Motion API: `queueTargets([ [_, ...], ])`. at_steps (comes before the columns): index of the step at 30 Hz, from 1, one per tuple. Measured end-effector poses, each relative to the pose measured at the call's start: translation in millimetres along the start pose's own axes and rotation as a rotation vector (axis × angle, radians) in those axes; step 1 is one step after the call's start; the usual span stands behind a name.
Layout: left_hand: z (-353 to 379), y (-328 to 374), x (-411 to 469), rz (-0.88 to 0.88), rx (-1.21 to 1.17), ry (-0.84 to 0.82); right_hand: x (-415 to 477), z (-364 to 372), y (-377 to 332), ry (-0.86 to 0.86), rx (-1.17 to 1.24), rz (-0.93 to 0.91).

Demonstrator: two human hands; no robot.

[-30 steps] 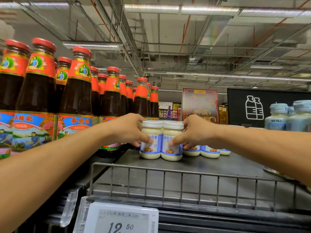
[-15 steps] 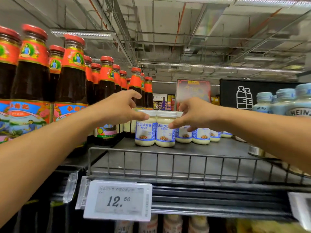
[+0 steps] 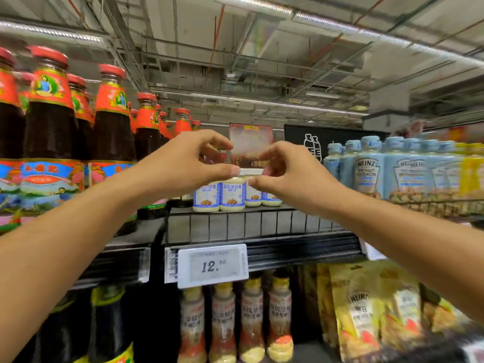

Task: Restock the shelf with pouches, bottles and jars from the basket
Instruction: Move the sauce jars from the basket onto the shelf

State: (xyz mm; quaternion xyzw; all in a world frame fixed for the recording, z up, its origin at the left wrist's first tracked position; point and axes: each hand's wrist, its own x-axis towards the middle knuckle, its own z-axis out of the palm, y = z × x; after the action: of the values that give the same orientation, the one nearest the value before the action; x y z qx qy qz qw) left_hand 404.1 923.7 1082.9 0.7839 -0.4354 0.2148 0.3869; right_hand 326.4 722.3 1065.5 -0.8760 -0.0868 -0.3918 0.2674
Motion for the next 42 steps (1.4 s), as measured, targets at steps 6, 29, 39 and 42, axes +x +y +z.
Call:
queueTargets([
  [6,33,35,-22,0.103,-0.310,-0.012,-61,-25,-11,0.106,0.038,0.032],
  [29,311,151,-95,0.064,-1.109,-0.507,-305,-133,75,0.346,0.112,0.426],
  [39,443,220,-116,-0.046,-1.209,-0.636,-402,-196,155,0.561,0.200,0.644],
  [42,480,237,-122,-0.069,-1.212,-0.689,-428,-215,170,0.598,0.201,0.697],
])
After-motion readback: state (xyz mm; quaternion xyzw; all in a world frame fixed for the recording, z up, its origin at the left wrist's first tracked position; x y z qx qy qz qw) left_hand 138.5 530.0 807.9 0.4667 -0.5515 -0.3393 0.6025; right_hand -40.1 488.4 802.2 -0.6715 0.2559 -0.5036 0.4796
